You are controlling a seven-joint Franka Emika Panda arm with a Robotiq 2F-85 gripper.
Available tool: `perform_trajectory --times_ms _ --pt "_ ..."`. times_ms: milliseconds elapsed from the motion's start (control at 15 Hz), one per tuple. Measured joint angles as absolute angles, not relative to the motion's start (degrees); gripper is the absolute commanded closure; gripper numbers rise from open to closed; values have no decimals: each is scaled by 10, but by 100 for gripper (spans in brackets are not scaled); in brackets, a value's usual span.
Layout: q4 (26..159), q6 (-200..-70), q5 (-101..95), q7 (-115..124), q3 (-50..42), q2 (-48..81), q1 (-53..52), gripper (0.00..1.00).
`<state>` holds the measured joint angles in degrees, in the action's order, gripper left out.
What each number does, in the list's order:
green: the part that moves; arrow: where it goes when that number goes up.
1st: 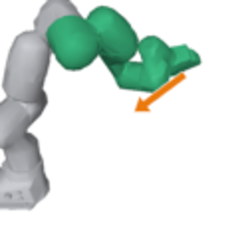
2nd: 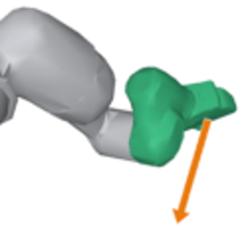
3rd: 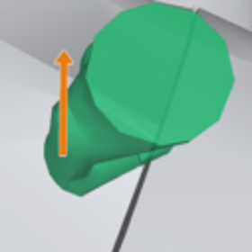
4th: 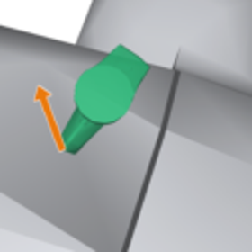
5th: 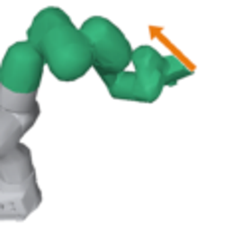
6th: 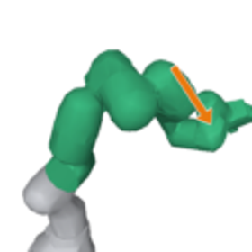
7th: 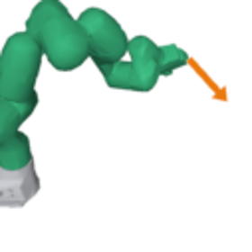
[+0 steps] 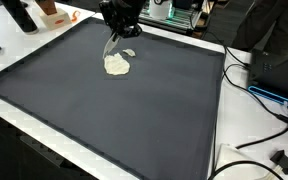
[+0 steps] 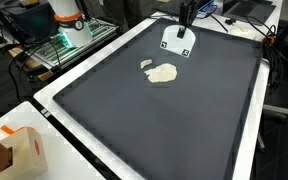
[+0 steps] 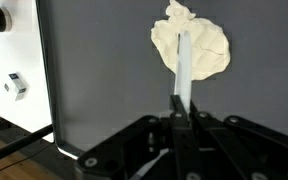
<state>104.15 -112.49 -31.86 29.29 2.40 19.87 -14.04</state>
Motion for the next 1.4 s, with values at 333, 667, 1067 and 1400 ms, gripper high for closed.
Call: perform_trajectory --times_ms 333,667,1067,1400 --pt "1076 -1176 -263 227 26 159 -128 99" --pt "1108 -1213 -209 158 30 125 -115 99" --pt "1133 -1238 -169 109 34 97 -104 96" --pt "1136 -1242 -168 108 35 97 -103 96"
